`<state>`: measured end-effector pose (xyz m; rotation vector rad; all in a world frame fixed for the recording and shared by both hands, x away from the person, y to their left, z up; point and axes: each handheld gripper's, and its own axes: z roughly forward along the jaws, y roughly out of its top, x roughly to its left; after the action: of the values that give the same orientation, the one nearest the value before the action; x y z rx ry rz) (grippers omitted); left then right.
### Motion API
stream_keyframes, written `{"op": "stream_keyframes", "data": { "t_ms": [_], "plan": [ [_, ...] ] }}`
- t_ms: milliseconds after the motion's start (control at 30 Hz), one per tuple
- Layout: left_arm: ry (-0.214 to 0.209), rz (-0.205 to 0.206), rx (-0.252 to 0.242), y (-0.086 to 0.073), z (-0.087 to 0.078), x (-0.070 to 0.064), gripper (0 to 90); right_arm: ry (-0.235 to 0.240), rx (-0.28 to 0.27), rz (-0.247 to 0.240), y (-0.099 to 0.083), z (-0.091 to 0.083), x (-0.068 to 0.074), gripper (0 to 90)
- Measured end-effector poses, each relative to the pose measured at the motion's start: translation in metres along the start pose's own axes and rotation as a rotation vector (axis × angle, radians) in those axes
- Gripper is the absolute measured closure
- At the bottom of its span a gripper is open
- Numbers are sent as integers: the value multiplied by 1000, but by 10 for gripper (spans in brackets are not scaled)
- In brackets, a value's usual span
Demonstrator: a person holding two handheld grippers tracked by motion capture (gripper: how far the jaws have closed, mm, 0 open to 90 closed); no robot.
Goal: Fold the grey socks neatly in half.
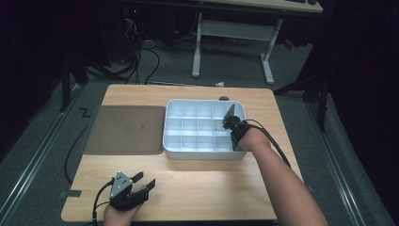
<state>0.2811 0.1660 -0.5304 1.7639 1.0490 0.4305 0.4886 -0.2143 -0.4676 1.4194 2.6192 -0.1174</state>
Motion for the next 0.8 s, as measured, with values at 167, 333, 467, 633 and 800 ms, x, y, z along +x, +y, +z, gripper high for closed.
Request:
{"op": "stream_keyframes", "data": {
  "t_ms": [167,333,467,633,800],
  "plan": [
    [1,1,1,0,0,-1,420,4,-17,8,-3,-1,-1,900],
    [2,0,1,0,-1,-1,420,21,-14,41,-3,-2,-1,900],
    [4,-3,-1,0,-1,0,420,34,-18,59,-5,-6,-4,893],
    [4,-3,-2,0,-1,0,420,36,-38,33,-5,-8,-8,870],
    [3,0,1,0,-1,0,420,44,-53,44,-7,-14,-10,839]
  ]
}}
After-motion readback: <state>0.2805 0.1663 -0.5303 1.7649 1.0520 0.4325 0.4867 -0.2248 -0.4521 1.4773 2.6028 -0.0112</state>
